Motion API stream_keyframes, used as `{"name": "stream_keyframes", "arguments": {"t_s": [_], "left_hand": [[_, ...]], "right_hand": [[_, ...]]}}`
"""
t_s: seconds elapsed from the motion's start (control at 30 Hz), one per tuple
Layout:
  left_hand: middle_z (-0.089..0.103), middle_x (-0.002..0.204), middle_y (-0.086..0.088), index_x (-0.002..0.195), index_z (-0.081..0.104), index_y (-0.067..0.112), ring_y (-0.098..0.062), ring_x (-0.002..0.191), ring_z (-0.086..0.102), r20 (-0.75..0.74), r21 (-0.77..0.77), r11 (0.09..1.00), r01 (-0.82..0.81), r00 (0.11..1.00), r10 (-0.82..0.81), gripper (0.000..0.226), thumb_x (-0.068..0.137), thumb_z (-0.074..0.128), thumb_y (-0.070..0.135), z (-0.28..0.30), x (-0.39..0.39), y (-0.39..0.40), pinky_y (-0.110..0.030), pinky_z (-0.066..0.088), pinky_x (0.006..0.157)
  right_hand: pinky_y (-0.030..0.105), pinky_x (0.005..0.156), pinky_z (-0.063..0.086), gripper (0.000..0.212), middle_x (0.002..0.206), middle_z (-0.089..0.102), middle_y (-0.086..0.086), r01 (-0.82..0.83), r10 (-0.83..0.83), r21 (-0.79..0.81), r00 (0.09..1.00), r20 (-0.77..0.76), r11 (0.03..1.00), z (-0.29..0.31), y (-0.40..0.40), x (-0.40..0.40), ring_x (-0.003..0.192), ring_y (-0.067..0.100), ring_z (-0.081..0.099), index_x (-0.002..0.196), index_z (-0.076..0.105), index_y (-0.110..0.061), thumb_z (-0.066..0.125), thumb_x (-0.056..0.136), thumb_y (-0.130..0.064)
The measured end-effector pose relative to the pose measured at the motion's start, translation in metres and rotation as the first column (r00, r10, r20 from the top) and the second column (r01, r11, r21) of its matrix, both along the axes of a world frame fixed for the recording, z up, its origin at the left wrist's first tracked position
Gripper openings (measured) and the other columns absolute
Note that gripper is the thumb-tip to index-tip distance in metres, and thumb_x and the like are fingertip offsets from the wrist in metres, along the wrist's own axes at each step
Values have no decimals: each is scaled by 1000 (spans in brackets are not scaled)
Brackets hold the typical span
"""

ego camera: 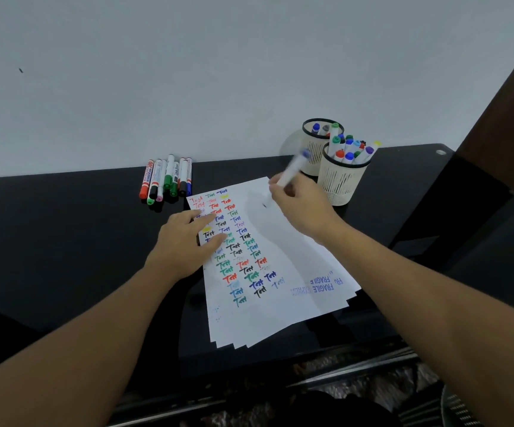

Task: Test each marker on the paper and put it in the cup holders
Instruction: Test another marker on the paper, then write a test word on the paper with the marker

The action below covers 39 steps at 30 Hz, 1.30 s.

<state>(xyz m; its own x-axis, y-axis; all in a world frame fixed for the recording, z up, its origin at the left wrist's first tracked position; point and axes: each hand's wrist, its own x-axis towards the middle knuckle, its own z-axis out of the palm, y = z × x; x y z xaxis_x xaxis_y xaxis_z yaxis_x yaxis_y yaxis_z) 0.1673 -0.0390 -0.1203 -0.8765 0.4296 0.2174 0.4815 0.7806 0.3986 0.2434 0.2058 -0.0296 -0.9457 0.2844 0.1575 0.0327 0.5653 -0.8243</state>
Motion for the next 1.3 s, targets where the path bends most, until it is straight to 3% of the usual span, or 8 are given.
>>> {"name": "stream_keyframes", "arguments": {"t_s": [0.07,0.2,0.4,0.57,0.7,0.87,1.2,1.3], "left_hand": [[44,152,1,144,54,32,-20,141,33,6,24,1000,-3,1000,3,66,90,52,70,-2,0,-1,-47,29,117],[41,155,4,145,52,34,-17,144,29,21,24,1000,-12,1000,11,64,91,55,67,-3,1,-1,-45,25,119],[42,154,5,144,54,35,-17,143,30,10,31,999,-16,1000,16,64,89,56,68,-5,-1,0,-45,26,118],[44,152,6,143,55,35,-17,141,32,1,15,1000,-18,1000,18,72,85,49,77,-6,-3,-2,-45,28,117],[43,153,6,143,54,36,-17,142,31,-4,16,1000,-23,1000,23,67,88,53,73,-7,-5,-2,-46,27,117],[43,152,7,142,55,37,-17,142,31,9,16,1000,-24,1000,23,72,84,48,79,-5,-5,-1,-46,27,117],[44,151,8,141,57,37,-15,141,31,20,43,999,-23,1000,22,71,82,49,78,-2,-2,-1,-44,26,117],[45,149,8,140,58,37,-14,140,32,21,50,999,-22,1000,21,75,80,46,81,-2,-2,-2,-44,26,116]], "right_hand": [[34,77,60,8,89,67,-1,-19,19,8,1000,-21,1000,2,1,-5,82,14,67,111,58,-20,55,105,-26],[28,75,55,21,87,70,-6,-37,41,134,999,-24,990,15,2,-16,79,8,67,116,63,-19,57,105,-37],[33,74,54,23,82,68,-4,67,-1,364,984,-178,929,54,16,-37,76,13,65,105,68,-18,55,105,-37],[45,81,55,24,90,71,-6,223,-110,473,961,-255,853,85,52,-64,86,25,66,120,48,-17,55,100,-28],[50,94,51,20,82,68,-13,337,-273,440,940,-204,832,94,80,-84,92,23,68,115,53,-24,53,99,-35],[51,97,51,24,100,70,-5,401,-374,406,916,-147,821,86,99,-101,95,23,67,111,58,-24,50,98,-42],[48,98,47,23,85,65,-7,367,-395,444,918,-31,818,83,111,-114,96,24,67,104,63,-25,60,95,-46],[46,103,40,39,102,67,-8,344,-361,418,932,-40,841,83,112,-114,108,20,64,122,63,-27,65,93,-52]]}}
